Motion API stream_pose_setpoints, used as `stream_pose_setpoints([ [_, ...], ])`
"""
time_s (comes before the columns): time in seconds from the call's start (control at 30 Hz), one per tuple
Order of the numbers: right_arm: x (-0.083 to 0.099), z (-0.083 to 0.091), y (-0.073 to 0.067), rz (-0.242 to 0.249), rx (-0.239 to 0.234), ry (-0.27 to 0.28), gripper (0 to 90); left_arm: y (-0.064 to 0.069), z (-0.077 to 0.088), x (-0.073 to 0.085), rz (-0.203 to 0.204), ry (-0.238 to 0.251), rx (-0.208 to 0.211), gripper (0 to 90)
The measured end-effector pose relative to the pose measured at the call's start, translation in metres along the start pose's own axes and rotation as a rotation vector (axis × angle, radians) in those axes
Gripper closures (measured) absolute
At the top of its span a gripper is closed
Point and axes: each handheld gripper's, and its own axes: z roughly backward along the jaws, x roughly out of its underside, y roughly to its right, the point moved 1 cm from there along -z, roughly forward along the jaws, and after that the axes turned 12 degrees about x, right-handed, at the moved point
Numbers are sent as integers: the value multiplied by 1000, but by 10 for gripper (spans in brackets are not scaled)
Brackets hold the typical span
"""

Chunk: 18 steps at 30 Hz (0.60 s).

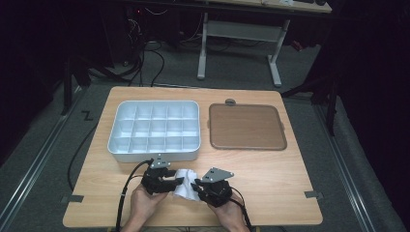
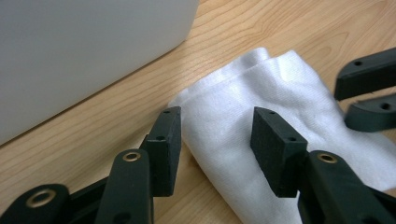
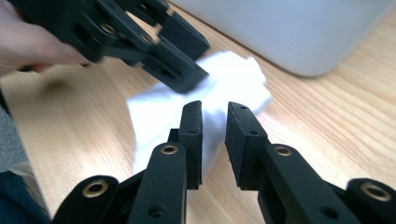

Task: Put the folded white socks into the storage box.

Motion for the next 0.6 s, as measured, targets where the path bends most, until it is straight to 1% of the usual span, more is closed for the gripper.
stream_pose_setpoints([
  [0.23, 11, -12, 5, -15, 9, -44, 771, 1, 1, 1, 0, 8, -2, 542],
  [0.3, 13, -14, 7, -22, 13, -45, 770, 3, 2, 0, -4, 21, -6, 533],
  [0.37, 12, -9, 8, -43, 13, -27, 770, 6, 6, -2, -12, 40, -1, 521],
  [0.4, 10, -6, 9, -46, 14, -11, 769, 10, 8, -4, -17, 54, 5, 515],
  [0.47, 4, 2, 8, -46, 15, 26, 767, 14, 11, -6, -29, 65, 17, 511],
  [0.53, -2, 9, 6, -40, 13, 58, 762, 19, 12, -6, -42, 66, 20, 509],
  [0.6, -9, 14, 3, -29, 7, 80, 757, 20, 11, -4, -52, 50, 19, 510],
])
